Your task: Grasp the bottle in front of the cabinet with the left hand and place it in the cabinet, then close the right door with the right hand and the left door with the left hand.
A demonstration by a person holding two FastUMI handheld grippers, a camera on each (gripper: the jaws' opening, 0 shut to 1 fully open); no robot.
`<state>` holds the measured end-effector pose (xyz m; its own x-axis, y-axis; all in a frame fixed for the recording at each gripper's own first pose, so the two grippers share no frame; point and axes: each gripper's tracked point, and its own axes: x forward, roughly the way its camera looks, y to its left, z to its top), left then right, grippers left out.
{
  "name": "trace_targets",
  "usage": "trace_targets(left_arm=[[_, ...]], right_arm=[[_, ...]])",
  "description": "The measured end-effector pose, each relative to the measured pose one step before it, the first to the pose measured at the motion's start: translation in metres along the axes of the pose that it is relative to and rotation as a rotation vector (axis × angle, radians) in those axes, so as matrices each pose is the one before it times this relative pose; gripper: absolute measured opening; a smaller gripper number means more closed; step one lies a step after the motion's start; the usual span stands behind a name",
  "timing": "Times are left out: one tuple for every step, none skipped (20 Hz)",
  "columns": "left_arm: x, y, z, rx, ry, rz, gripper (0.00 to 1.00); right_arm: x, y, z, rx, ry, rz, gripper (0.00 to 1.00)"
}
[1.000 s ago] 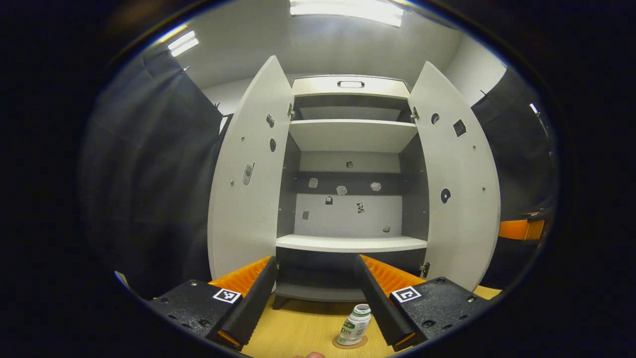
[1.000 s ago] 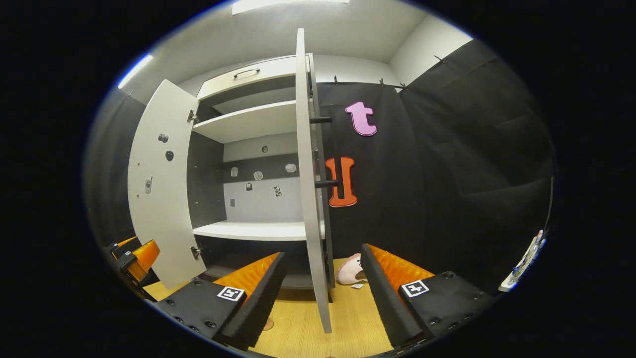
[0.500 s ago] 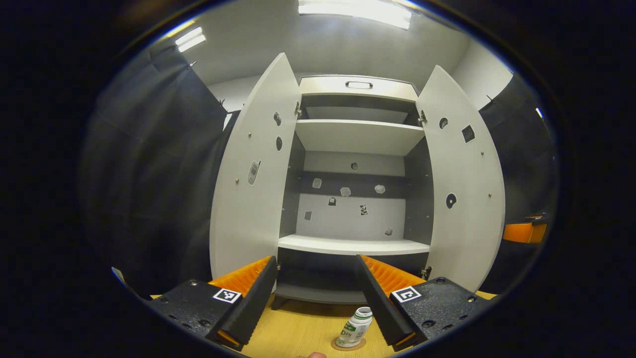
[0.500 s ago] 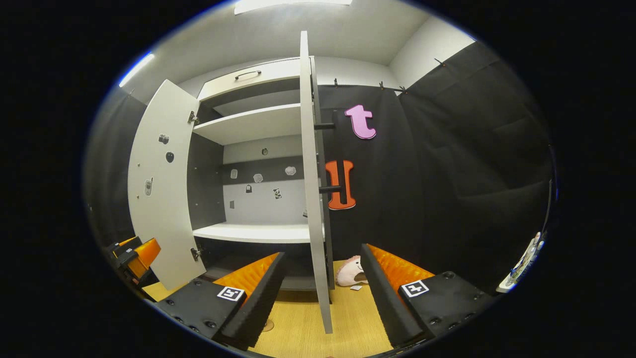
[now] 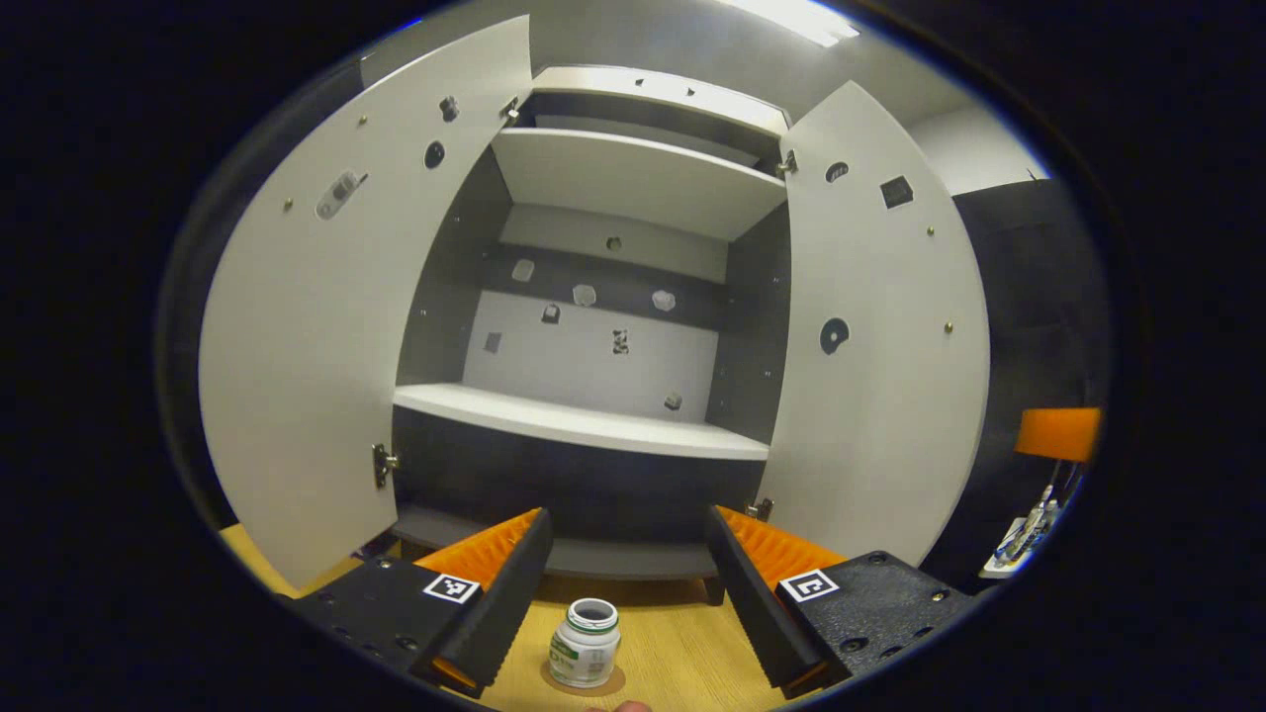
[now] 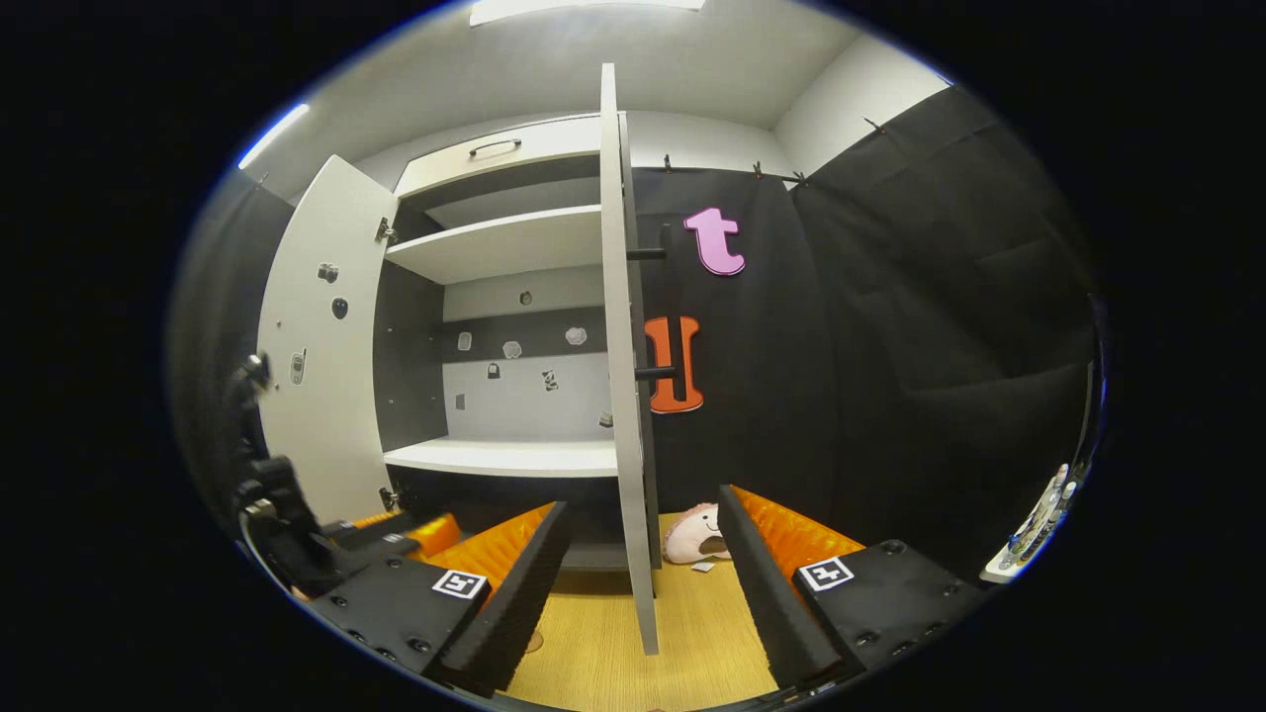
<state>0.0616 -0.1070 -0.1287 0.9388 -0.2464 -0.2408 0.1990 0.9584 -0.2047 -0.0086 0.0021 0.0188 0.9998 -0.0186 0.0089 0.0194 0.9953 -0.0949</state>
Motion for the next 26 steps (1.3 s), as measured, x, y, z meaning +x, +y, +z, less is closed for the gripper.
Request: trace_targets(left_arm=[[0.00704,0.0005,-0.01784,0.00697,0.02841,0.00282,0.95],[0.00519,0.00245,-0.01727,0.02043,0.0278,0.00279,0.95],[0.00394,0.0017,-0.01621,0.02899,0.03055,0.00192,0.95],[0.00311,0.0028,-0.01499,0.02106,0.02424,0.00516,0.95],[0.00102,0.00207,-0.01218,0.00747,0.0163,0.00146,0.95],[0.00255,0.00158,-0.01171,0.00367,0.01563,0.00303,0.95],[0.00278,0.0022,-0.01137,0.00642,0.01749,0.00525,0.95],[0.00182,0.00191,-0.0131,0.01142,0.02284,0.01004,0.95],[0.00171,0.00413,-0.01038,0.01032,0.01844,0.01505,0.95],[0.00168,0.00327,-0.00926,-0.00481,0.01795,0.01104,0.96],[0.00179,0.00121,-0.01014,-0.01342,0.02223,0.00277,0.95],[0.00125,0.00347,-0.00988,-0.01115,0.02577,0.00732,0.96],[-0.00042,0.00299,-0.00905,-0.01056,0.01751,0.00571,0.95],[0.00151,0.00245,-0.00556,-0.0086,0.00964,0.00175,0.95],[0.00145,0.00231,-0.00508,-0.00347,0.00899,0.00163,0.95],[0.00175,0.00294,-0.00635,-0.0003,0.01244,0.00318,0.95],[0.00113,0.00276,-0.00541,-0.0056,0.01296,0.00446,0.95],[0.00058,0.00081,-0.00403,-0.0119,0.00939,-0.00105,0.95],[-0.0001,0.00061,0.0001,-0.01167,-0.00033,-0.00334,0.96],[0.00025,0.00125,0.00156,-0.00472,-0.00872,0.00005,0.95],[0.00142,-0.00023,0.00156,0.00216,-0.00712,-0.00477,0.95],[0.0006,-0.00359,-0.00037,0.00656,-0.00069,-0.01376,0.95],[0.00048,-0.0042,-0.00067,0.01035,0.00881,-0.02278,0.92],[-0.00551,-0.00306,0.00077,0.00512,0.01473,-0.01875,0.79],[-0.00564,-0.00624,0.00537,-0.00691,-0.0045,-0.03233,0.7],[-0.00765,-0.00685,0.01249,-0.008,-0.02243,-0.02805,0.7]], right_arm=[[0.00007,-0.00113,0.00002,-0.00587,0.0,-0.00182,0.98],[-0.0011,-0.00252,-0.0005,-0.00787,0.0026,-0.00642,0.98],[-0.00064,-0.00148,-0.0014,-0.00524,0.00296,-0.00716,0.98],[-0.00145,0.00018,-0.00008,0.0001,0.00019,-0.00358,0.98],[-0.00139,0.00236,0.00018,0.00279,-0.0016,0.00242,0.98],[0.00012,0.00285,-0.00032,0.00146,-0.00029,0.00559,0.98],[0.00071,0.00159,-0.00149,-0.00067,0.00252,0.0038,0.98],[0.00189,0.00108,-0.00157,-0.00061,0.0061,0.00337,0.98],[0.00266,0.00127,-0.00159,0.0003,0.00956,0.00561,0.98],[0.00181,0.00177,-0.00268,0.00203,0.01156,0.01045,0.98],[0.00079,0.00184,-0.00143,0.00429,0.00842,0.01209,0.98],[0.00103,0.00061,-0.00069,0.00417,0.00483,0.00592,0.98],[0.00073,-0.00176,-0.00105,0.00376,0.00399,-0.00138,0.98],[-0.00039,-0.00099,0.00074,0.00233,-0.0003,-0.00624,0.99],[-0.00114,-0.00078,0.00228,0.00112,-0.00953,-0.00617,0.99],[-0.00097,0.00001,0.00238,-0.00266,-0.01287,-0.00392,0.99],[-0.0006,-0.00005,0.00244,-0.00523,-0.01093,-0.00198,0.99],[0.0011,-0.00133,0.00121,-0.00445,-0.00212,-0.00278,0.98],[0.00016,0.00024,-0.00058,-0.00279,0.00308,0.00249,0.98],[-0.00106,0.00103,-0.0009,0.0,0.00147,0.00914,0.99],[-0.00062,0.0013,0.00009,0.00018,0.00191,0.00896,0.98],[-0.00128,-0.00084,-0.00108,-0.00093,0.00128,0.00316,0.98],[-0.00168,-0.00143,-0.00051,-0.0007,-0.00145,-0.00087,0.98],[-0.00103,-0.00146,0.00031,0.00122,-0.00452,-0.00137,0.98],[-0.00069,-0.0012,0.00047,0.00115,-0.00313,-0.00181,0.98],[0.00015,-0.0019,-0.00024,-0.00034,0.00092,-0.00193,0.98]])
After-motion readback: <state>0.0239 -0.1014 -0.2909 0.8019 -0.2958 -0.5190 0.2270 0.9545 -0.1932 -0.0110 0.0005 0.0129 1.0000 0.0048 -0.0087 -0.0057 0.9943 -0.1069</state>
